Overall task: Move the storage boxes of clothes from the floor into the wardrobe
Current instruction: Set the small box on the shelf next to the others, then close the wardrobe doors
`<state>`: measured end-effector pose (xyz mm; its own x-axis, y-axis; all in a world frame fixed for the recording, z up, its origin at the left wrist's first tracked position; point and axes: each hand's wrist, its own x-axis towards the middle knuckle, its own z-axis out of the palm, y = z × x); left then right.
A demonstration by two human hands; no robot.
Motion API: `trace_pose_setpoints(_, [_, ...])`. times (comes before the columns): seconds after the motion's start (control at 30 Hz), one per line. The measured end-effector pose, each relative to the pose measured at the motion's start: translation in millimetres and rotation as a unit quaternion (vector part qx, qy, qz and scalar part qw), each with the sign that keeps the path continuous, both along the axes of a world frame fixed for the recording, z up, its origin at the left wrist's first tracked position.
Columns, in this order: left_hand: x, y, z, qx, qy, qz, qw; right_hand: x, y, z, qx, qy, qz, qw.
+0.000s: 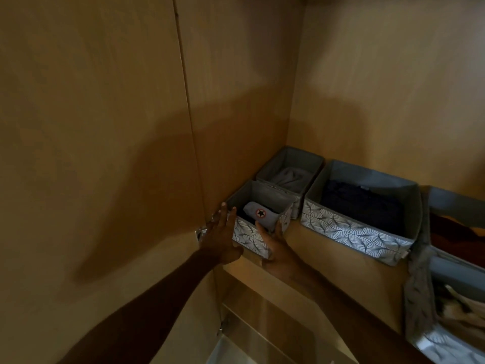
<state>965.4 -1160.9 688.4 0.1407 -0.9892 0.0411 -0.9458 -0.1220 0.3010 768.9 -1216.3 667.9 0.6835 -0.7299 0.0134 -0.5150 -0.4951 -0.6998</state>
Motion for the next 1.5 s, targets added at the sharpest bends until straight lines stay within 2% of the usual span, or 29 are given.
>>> trace_pose_setpoints(0.13, [-1.6,0.2,-2.4,-0.029,0.067,-0.007,0.997,-6.4,4.4,-4.1,0.004,-0.021,-0.018,1.0])
trace_pose_setpoints(0.37, [-8.0,1.6,1.6,-0.048,0.115,-0.023,0.992,-11.7,12.0,-6.8,0.006,-0.037,-0.059,0.998])
trace_pose_setpoints(0.7, [5.0,-11.3,-5.5,-0.019,0.095,-0.017,0.995,-13.9,15.3,7.6,0.015,-0.031,-0.058,0.998])
trace_pose_setpoints(0.83, [8.5,-6.3,-4.1,-0.026,0.146,-0.021,0.989,-13.9,20.5,9.2,0.015,-0.036,-0.053,0.998])
trace_pose_setpoints(0.97, [-4.8,23.2,-15.4,-0.099,0.345,0.023,0.933,-21.7,41.3,6.9,0.01,-0.053,-0.069,0.996])
trace_pose_setpoints(1.13, [-23.3,71.4,-32.3,-0.125,0.496,0.071,0.856,-38.1,81.4,5.9,0.046,-0.108,-0.119,0.986])
trace_pose_setpoints(1.27, [-34.1,120.1,-44.3,-0.11,0.55,0.071,0.825,-51.5,127.7,-5.0,0.136,-0.16,-0.17,0.963])
trace_pose_setpoints(1.5, [-62.4,198.5,-66.8,-0.057,0.584,0.098,0.804,-71.8,212.1,-31.8,0.222,-0.21,-0.221,0.926])
